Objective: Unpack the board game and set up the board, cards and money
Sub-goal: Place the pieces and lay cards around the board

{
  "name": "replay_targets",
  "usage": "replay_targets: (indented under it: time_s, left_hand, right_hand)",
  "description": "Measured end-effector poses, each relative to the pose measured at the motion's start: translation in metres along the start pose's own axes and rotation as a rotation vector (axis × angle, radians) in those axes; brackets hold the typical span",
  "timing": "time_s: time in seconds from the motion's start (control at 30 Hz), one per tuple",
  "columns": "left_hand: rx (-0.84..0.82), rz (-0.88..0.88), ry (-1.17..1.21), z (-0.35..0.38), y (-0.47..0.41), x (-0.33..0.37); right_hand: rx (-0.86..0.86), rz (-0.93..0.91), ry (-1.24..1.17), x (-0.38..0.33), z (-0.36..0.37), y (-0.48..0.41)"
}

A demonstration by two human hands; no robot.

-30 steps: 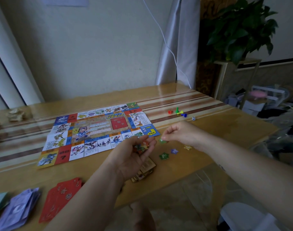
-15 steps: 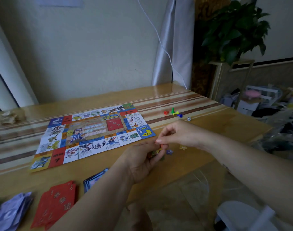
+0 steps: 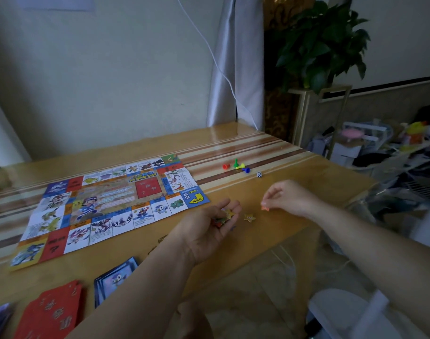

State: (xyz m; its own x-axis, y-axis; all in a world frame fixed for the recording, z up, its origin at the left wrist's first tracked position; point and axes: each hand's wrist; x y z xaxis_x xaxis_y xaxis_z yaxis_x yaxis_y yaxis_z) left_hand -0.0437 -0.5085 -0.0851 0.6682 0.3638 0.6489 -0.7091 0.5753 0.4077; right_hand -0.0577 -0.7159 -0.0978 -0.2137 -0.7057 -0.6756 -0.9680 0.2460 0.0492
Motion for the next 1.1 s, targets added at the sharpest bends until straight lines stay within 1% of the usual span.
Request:
replay_targets:
  time_s: [0.07, 0.13, 0.17, 0.2, 0.23, 0.3, 0.37, 0.4, 0.5, 0.63, 0.73, 0.83, 0.9, 1.03, 1.1]
  left_hand:
    - [-0.005, 0.008, -0.012, 0.000, -0.002, -0.001]
    - [-0.013, 0.017, -0.010, -0.001, -0.002, -0.001]
    - [-0.018, 0.021, -0.009, -0.002, -0.001, -0.001]
    - [-0.023, 0.025, -0.009, -0.002, 0.000, -0.001]
    - [-0.026, 0.029, -0.011, -0.002, 0.000, 0.000]
    - [-0.015, 0.037, -0.033, -0.002, 0.001, 0.000]
    - [0.022, 0.050, -0.081, -0.003, 0.002, 0.000]
    - [0.035, 0.053, -0.101, -0.003, 0.002, 0.000]
    - [0.057, 0.039, -0.099, -0.005, 0.004, 0.000]
    - [0.088, 0.017, -0.051, -0.004, 0.006, 0.001]
    - [0.083, -0.027, 0.044, -0.006, 0.004, 0.003]
    - [0.072, -0.050, 0.117, -0.011, 0.002, 0.005]
    - [0.064, -0.044, 0.128, -0.013, 0.004, 0.006]
    - [0.053, -0.037, 0.106, -0.014, 0.006, 0.007]
    - [0.043, -0.040, 0.100, -0.013, 0.006, 0.007]
  right_hand:
    - [0.034, -0.039, 0.071, 0.003, 0.004, 0.001]
    - [0.142, -0.091, 0.114, 0.000, 0.006, 0.001]
    - [0.178, -0.123, 0.094, -0.004, 0.006, 0.001]
    - [0.172, -0.158, 0.045, -0.010, 0.005, 0.002]
    - [0.123, -0.192, -0.016, -0.018, 0.003, 0.004]
    - [-0.042, -0.243, -0.110, -0.037, 0.003, 0.010]
    - [-0.183, -0.286, -0.112, -0.052, 0.006, 0.015]
    - [-0.216, -0.299, -0.110, -0.055, 0.008, 0.015]
    - [-0.249, -0.285, -0.144, -0.059, 0.012, 0.012]
    - [-0.252, -0.238, -0.113, -0.058, 0.014, 0.011]
    - [-0.212, -0.202, -0.210, -0.055, 0.015, 0.012]
    - [-0.129, -0.110, -0.312, -0.051, 0.011, 0.011]
    - [-0.087, -0.081, -0.231, -0.043, 0.006, 0.009]
    - [-0.129, -0.055, 0.040, -0.030, 0.013, 0.006]
    - [-0.066, -0.077, 0.130, -0.027, 0.020, 0.006]
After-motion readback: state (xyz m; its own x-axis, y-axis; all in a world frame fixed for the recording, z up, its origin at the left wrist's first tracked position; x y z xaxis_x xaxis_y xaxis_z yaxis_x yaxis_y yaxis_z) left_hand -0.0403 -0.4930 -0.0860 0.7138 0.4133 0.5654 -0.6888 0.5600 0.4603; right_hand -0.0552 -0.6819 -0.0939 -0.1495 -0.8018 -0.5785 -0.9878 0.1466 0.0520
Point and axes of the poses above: each hand's wrist, its own y-axis away from the middle knuckle, its own z-axis out of the palm, x = y × z, and after that the axes turned 1 degree about -z, right-handed
